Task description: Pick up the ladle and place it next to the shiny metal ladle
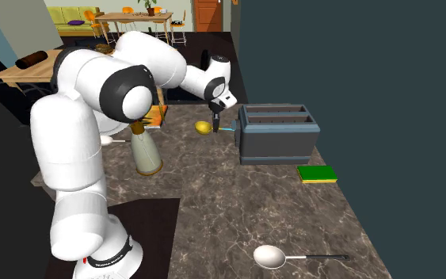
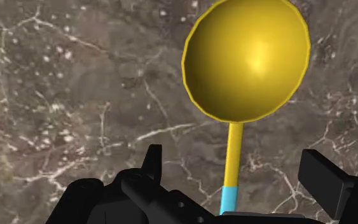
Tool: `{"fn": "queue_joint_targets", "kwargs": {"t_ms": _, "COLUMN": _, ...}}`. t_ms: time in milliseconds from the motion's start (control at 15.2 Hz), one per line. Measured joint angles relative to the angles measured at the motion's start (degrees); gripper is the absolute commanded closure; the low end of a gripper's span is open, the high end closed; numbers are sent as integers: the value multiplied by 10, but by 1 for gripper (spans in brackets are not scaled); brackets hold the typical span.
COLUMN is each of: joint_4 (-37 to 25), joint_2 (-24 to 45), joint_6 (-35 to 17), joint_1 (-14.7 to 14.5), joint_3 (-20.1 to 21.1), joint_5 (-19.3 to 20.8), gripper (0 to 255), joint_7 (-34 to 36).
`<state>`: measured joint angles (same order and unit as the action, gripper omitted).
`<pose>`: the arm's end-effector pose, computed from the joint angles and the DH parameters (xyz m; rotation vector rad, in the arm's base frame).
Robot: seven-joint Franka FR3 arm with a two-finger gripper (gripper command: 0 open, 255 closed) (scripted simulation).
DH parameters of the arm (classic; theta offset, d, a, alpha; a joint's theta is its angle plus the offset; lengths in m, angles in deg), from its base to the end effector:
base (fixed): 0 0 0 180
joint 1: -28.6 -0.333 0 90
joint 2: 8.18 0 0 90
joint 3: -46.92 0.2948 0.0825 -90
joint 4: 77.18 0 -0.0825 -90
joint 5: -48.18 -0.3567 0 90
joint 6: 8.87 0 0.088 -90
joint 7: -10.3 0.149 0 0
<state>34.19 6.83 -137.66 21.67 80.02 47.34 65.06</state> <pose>0.4545 0.3714 0.3303 -2.9447 0.4262 0.0836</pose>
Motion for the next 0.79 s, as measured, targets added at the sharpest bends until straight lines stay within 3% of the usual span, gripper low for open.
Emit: {"fn": "queue_joint_targets", "kwargs": {"t_ms": 792, "joint_4": -6, "joint_2": 60, "joint_6": -50, "joint_1": -25, "joint_3": -13, "joint_5": 36, "gripper": 0, "joint_7": 32}}
